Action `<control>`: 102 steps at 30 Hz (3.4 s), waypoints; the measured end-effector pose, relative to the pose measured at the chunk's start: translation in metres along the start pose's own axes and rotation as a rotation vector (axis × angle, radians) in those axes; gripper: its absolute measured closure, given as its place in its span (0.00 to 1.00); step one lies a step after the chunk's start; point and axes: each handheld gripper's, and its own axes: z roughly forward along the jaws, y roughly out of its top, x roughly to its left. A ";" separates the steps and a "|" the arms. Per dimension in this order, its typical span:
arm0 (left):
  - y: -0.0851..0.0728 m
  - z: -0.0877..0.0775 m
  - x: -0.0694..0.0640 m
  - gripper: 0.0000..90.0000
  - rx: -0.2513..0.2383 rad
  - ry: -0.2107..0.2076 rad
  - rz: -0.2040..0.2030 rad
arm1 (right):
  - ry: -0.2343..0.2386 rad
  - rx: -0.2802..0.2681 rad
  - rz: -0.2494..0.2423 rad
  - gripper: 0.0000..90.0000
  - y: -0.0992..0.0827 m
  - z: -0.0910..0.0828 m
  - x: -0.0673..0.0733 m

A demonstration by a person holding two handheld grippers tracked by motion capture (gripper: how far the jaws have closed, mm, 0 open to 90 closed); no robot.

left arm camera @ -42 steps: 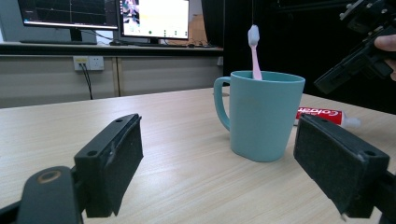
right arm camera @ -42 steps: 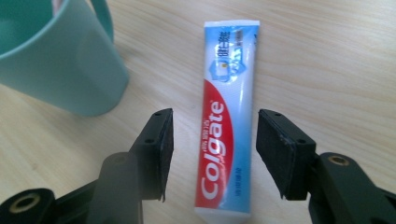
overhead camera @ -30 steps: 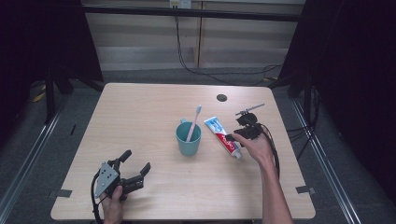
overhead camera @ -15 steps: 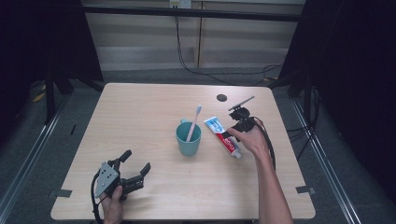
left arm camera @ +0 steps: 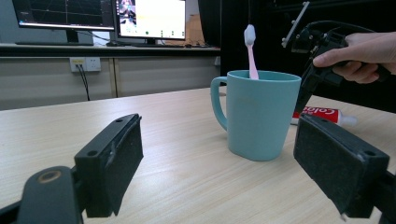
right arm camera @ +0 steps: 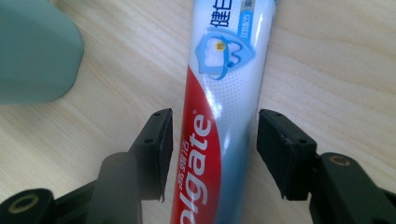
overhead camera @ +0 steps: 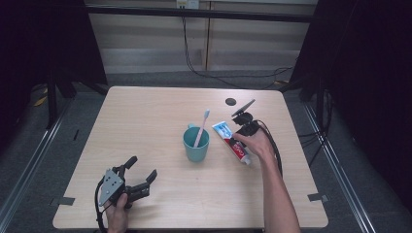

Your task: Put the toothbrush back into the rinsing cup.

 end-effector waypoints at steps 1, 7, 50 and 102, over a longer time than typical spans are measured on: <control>0.000 0.000 0.000 0.17 -0.002 0.000 0.000 | 0.003 0.004 0.003 0.52 0.000 0.001 0.000; 0.000 0.000 0.000 0.17 0.000 -0.001 0.002 | 0.000 0.026 0.005 0.52 0.000 0.011 -0.003; 0.000 -0.001 0.000 0.17 0.003 -0.004 0.011 | 0.011 0.027 0.061 0.80 -0.006 0.010 0.002; 0.000 -0.002 0.000 0.17 0.000 -0.014 0.020 | 0.038 -0.416 0.110 0.81 -0.050 -0.041 0.003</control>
